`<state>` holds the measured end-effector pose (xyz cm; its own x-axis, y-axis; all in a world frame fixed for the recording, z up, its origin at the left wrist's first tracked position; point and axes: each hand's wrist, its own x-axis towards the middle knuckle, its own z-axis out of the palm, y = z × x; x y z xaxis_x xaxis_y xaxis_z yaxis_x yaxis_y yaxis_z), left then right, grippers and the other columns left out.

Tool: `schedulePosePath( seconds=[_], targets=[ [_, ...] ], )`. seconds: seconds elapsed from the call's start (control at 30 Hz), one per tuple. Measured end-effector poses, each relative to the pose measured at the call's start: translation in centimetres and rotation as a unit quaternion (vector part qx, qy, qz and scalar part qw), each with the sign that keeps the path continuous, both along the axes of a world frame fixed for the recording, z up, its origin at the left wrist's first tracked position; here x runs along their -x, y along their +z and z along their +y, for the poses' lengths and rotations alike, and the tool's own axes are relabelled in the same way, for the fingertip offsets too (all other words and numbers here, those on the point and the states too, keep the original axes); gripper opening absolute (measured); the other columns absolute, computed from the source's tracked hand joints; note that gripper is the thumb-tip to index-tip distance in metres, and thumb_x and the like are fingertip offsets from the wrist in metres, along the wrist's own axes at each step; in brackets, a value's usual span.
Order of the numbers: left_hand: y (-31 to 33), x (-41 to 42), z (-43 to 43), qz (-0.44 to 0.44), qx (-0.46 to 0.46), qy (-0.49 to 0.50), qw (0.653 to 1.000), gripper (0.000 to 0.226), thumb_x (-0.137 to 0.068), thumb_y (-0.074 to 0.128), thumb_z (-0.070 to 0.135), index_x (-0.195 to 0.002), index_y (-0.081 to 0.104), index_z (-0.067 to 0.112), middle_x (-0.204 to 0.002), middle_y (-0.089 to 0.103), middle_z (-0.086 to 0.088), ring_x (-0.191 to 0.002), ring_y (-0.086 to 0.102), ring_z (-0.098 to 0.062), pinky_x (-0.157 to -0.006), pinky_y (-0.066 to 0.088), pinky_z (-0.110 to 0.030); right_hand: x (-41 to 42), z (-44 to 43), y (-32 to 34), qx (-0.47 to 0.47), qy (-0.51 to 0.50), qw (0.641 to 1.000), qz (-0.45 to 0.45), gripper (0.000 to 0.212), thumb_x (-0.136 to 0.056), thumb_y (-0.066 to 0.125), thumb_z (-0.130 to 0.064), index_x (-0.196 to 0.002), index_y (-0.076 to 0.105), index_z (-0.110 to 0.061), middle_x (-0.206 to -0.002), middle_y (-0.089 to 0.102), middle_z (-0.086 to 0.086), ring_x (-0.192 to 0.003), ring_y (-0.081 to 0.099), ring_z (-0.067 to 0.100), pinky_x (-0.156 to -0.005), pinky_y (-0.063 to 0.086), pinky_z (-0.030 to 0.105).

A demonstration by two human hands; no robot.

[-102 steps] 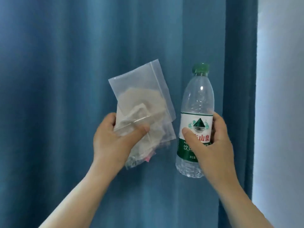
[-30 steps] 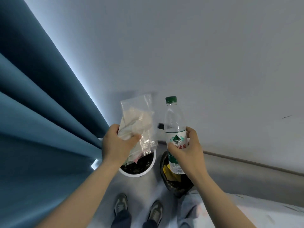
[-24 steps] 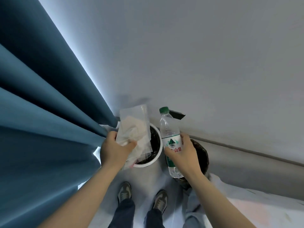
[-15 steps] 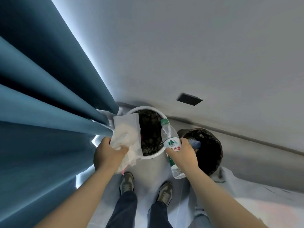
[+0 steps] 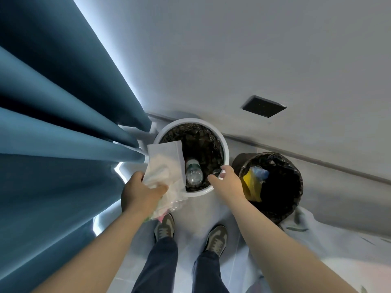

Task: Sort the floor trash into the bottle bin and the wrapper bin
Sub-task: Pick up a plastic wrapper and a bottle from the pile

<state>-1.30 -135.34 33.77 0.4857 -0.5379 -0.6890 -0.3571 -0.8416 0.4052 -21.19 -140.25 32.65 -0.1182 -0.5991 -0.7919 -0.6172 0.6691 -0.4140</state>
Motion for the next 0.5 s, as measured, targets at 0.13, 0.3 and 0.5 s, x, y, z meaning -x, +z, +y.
schedulePosePath(
  seconds=[0.13,0.3,0.5],
  targets=[
    [0.3,1.0,-0.8,0.065,0.006,0.001,0.998,0.034,-0.069,0.08,0.028,-0.09,0.056,0.017,-0.082,0.064,0.005,-0.07,0.061,-0.012,-0.057,0.047,-0.026,0.8,0.8,-0.1,-0.001,-0.055,0.997,-0.049,0.059,-0.091,0.059,-0.039,-0.142,0.039,-0.015,-0.124,0.057,0.001,-0.102,0.052,0.011,-0.08,0.043,0.024],
    [1.2,3.5,-2.4,0.154,0.004,-0.056,0.986,0.034,-0.067,0.084,0.025,-0.09,0.059,0.019,-0.086,0.066,0.004,-0.078,0.064,-0.014,-0.061,0.05,-0.026,3.4,1.7,0.2,-0.049,-0.145,0.972,-0.18,0.071,-0.081,0.067,-0.052,-0.139,0.045,-0.018,-0.123,0.061,0.0,-0.107,0.061,0.013,-0.093,0.052,0.032],
    [1.7,8.3,-3.7,0.214,-0.005,-0.118,0.97,0.039,-0.065,0.087,0.025,-0.094,0.061,0.018,-0.09,0.069,0.001,-0.081,0.066,-0.014,-0.069,0.055,-0.029,7.5,2.7,1.4,-0.069,-0.248,0.915,-0.31,0.047,-0.083,0.073,-0.022,-0.126,0.055,-0.013,-0.114,0.071,0.006,-0.102,0.069,0.024,-0.087,0.056,0.036]
  ],
)
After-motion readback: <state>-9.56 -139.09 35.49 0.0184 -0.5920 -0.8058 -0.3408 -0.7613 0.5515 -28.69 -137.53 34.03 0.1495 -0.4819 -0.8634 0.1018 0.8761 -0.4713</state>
